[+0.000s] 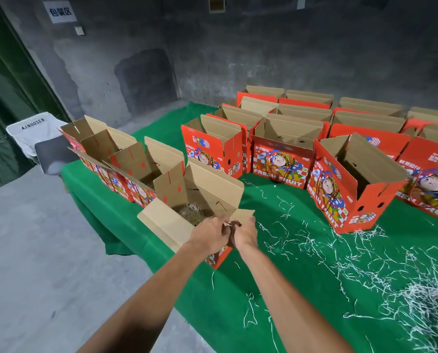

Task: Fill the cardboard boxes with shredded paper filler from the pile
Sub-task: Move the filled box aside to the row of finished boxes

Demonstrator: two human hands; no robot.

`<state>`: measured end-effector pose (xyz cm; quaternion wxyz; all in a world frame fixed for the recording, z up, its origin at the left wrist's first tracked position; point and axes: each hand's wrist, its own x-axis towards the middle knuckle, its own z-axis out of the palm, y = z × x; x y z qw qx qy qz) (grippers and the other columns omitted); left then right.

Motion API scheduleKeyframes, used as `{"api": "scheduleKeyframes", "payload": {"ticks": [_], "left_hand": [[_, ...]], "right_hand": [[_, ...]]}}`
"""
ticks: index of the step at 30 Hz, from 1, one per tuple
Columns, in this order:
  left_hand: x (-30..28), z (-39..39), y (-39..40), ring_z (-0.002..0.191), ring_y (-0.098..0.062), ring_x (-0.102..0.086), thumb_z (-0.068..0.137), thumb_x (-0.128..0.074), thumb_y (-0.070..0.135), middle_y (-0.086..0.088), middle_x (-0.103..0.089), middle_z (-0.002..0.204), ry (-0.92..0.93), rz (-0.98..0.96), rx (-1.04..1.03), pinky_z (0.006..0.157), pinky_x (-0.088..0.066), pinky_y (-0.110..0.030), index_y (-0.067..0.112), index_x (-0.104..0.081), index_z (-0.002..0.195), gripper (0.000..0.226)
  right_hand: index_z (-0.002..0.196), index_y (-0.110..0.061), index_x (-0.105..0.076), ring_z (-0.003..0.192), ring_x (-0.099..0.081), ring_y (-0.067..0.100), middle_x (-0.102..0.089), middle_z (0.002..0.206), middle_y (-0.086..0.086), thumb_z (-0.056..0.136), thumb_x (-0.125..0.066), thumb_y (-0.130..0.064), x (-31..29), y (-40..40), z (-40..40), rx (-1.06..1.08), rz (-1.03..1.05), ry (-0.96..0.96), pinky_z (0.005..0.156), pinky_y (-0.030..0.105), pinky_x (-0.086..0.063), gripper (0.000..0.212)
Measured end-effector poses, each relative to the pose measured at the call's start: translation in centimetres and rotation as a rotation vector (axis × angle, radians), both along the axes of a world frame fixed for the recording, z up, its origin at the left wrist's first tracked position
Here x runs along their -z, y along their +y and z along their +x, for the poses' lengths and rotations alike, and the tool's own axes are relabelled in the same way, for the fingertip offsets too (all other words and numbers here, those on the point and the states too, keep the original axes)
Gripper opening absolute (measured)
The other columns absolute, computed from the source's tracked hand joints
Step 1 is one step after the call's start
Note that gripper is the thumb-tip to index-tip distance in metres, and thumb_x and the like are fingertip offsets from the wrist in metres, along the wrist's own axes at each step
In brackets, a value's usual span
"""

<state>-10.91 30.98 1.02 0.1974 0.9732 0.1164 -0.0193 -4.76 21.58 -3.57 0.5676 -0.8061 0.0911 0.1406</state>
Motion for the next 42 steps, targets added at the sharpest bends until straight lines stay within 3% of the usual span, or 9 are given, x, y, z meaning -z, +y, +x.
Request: {"api": "scheduleKeyframes", "payload": {"ticks": [4, 8, 15, 22, 24, 28, 32, 37, 42], "left_hand": [[0.3, 0.5, 1.0, 0.108, -0.030, -0.062, 0.101, -0.042, 0.033, -0.009, -0.066, 0.121, -0.015, -0.029, -0.003, 0.087, -0.052, -0.039, 0.020, -0.055, 0.126, 0.030], [0.9, 0.6, 2.0, 0.103, -0.030, -0.059, 0.103, -0.036, 0.026, -0.011, -0.063, 0.111, -0.042, -0.090, -0.005, 0.087, -0.051, -0.044, 0.013, -0.056, 0.113, 0.025], [1.0, 0.5, 2.6, 0.099, -0.027, -0.058, 0.102, -0.038, 0.027, -0.009, -0.064, 0.106, -0.093, -0.124, -0.004, 0.086, -0.050, -0.043, 0.015, -0.058, 0.111, 0.024], [1.0, 2.7, -3.8, 0.112, -0.020, -0.055, 0.095, -0.050, 0.020, 0.002, -0.066, 0.117, -0.384, -0.040, 0.126, 0.098, -0.044, -0.036, 0.018, -0.062, 0.119, 0.027], [1.0, 3.4, -7.1, 0.110, -0.016, -0.055, 0.096, -0.052, 0.018, 0.004, -0.066, 0.117, -0.409, -0.129, 0.173, 0.097, -0.045, -0.037, 0.019, -0.062, 0.119, 0.025], [1.0, 5.0, -14.0, 0.109, -0.015, -0.057, 0.093, -0.056, 0.016, 0.006, -0.066, 0.116, -0.430, -0.204, 0.265, 0.098, -0.045, -0.038, 0.021, -0.063, 0.118, 0.027], [0.7, 7.8, -18.9, 0.113, -0.010, -0.056, 0.095, -0.054, 0.018, 0.007, -0.064, 0.122, -0.402, -0.217, 0.352, 0.104, -0.043, -0.030, 0.023, -0.059, 0.126, 0.032], [1.0, 11.5, -23.0, 0.122, -0.009, -0.053, 0.095, -0.056, 0.015, 0.004, -0.057, 0.131, -0.313, -0.223, 0.448, 0.108, -0.037, -0.024, 0.021, -0.052, 0.133, 0.039], [0.2, 17.8, -24.3, 0.127, -0.014, -0.051, 0.092, -0.058, 0.005, 0.006, -0.039, 0.147, -0.312, -0.211, 0.525, 0.110, -0.041, -0.028, 0.019, -0.043, 0.142, 0.054]], "right_hand": [[0.120, -0.004, -0.044, 0.106, -0.063, 0.033, -0.063, 0.122, 0.021, 0.098, -0.052, -0.012, 0.0, 1.0, 0.3, -0.017, -0.004, 0.011, 0.085, 0.037, -0.049, 0.025], [0.118, -0.007, -0.041, 0.094, -0.061, 0.027, -0.064, 0.119, 0.019, 0.100, -0.048, -0.017, 0.1, 2.2, 0.2, -0.025, 0.008, 0.046, 0.077, 0.031, -0.043, 0.022], [0.118, -0.007, -0.043, 0.101, -0.063, 0.029, -0.064, 0.119, 0.017, 0.099, -0.051, -0.023, -0.6, 2.5, -0.3, -0.088, -0.059, 0.065, 0.081, 0.033, -0.047, 0.027], [0.140, -0.022, -0.040, 0.109, -0.061, 0.026, -0.062, 0.125, 0.005, 0.099, -0.050, -0.030, -1.2, -5.2, 0.6, -0.021, -0.078, -0.037, 0.099, 0.041, -0.047, 0.042], [0.141, -0.021, -0.040, 0.103, -0.063, 0.022, -0.061, 0.128, 0.003, 0.098, -0.057, -0.032, -1.8, -8.9, 1.1, 0.002, -0.080, -0.088, 0.093, 0.040, -0.051, 0.047], [0.141, -0.022, -0.039, 0.075, -0.058, 0.000, -0.055, 0.140, 0.001, 0.095, -0.063, -0.033, -2.6, -16.8, 2.7, 0.068, -0.141, -0.151, 0.061, 0.017, -0.044, 0.053], [0.141, -0.028, -0.040, 0.093, -0.063, 0.008, -0.053, 0.143, -0.002, 0.094, -0.065, -0.030, -3.4, -23.2, 5.2, 0.108, -0.164, -0.250, 0.088, 0.030, -0.052, 0.054], [0.133, -0.029, -0.044, 0.100, -0.066, 0.021, -0.059, 0.131, -0.002, 0.093, -0.065, -0.033, -4.1, -28.3, 8.3, 0.156, -0.311, -0.358, 0.083, 0.041, -0.056, 0.045], [0.139, -0.033, -0.039, 0.103, -0.067, 0.031, -0.036, 0.149, -0.002, 0.091, -0.065, -0.031, -5.0, -30.0, 13.5, 0.163, -0.478, -0.433, 0.079, 0.042, -0.054, 0.055]]}}
